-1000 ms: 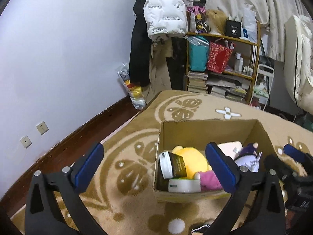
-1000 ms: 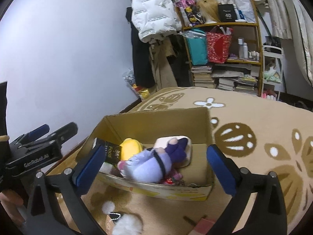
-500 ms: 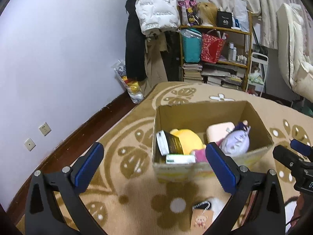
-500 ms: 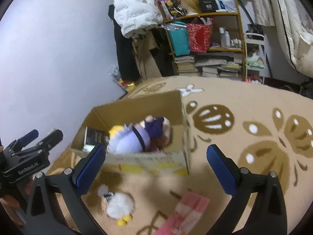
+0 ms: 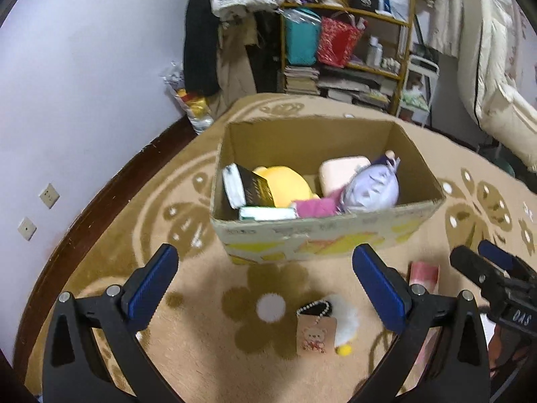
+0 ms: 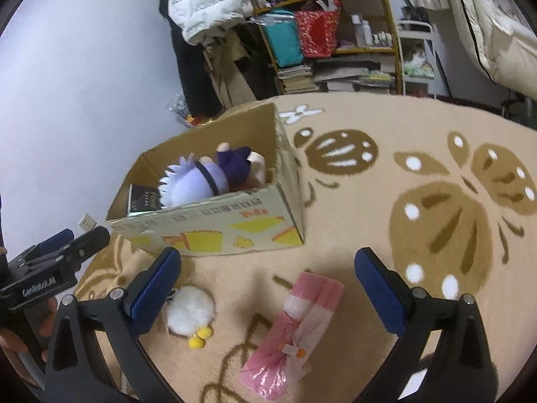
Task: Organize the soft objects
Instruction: 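Grasp the white fluffy plush with the left tool while the right tool grasps the pink roll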
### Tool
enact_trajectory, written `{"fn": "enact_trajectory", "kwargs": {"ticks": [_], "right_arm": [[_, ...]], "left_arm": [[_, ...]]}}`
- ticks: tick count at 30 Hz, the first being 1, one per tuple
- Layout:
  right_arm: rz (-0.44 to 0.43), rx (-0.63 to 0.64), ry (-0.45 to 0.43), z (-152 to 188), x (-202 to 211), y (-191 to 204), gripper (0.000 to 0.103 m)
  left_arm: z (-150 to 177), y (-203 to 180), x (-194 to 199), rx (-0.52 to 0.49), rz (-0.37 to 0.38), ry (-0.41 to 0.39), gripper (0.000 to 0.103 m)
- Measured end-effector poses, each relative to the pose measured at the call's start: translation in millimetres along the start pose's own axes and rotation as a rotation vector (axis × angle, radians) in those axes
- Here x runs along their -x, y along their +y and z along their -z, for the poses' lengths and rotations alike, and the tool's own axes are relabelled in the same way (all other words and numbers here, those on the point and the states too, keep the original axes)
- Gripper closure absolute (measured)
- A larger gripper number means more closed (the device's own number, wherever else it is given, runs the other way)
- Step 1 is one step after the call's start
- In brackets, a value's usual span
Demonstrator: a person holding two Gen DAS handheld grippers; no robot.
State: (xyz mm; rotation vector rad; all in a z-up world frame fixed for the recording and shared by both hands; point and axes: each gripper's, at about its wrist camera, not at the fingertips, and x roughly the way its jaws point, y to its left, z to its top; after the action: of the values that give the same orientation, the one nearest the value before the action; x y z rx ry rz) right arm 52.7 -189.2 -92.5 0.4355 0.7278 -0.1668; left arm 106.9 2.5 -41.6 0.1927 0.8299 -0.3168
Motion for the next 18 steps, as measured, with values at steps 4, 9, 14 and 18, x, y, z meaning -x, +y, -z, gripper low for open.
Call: {"fn": "enact_trajectory", "kwargs": {"ticks": [4,9,14,18], "right_arm": [[0.005,-0.042,0.033,3.8,-6.0,-11.6,0.0],[-0.022,-0.108,0.078,10.1,-16.9,-28.0,0.0],[-0.009,-0.158,0.139,15.8,-29.3,-38.3,0.0],[-0.01,-0.165,0.184,17.0,-39.8,-39.2,0.006]], "left_arm": [[8.2,-6.6,-6.3,-0.026,0.017,0.045,0.0],[12.4,-12.2,-15.7,-0.021,0.047,0.09,0.0],[22.5,-21.6,-31.7,-0.077,0.03,0.154,0.0],[30.6,-27.7,-40.9,-0.106,0.042,0.199,0.0]]}}
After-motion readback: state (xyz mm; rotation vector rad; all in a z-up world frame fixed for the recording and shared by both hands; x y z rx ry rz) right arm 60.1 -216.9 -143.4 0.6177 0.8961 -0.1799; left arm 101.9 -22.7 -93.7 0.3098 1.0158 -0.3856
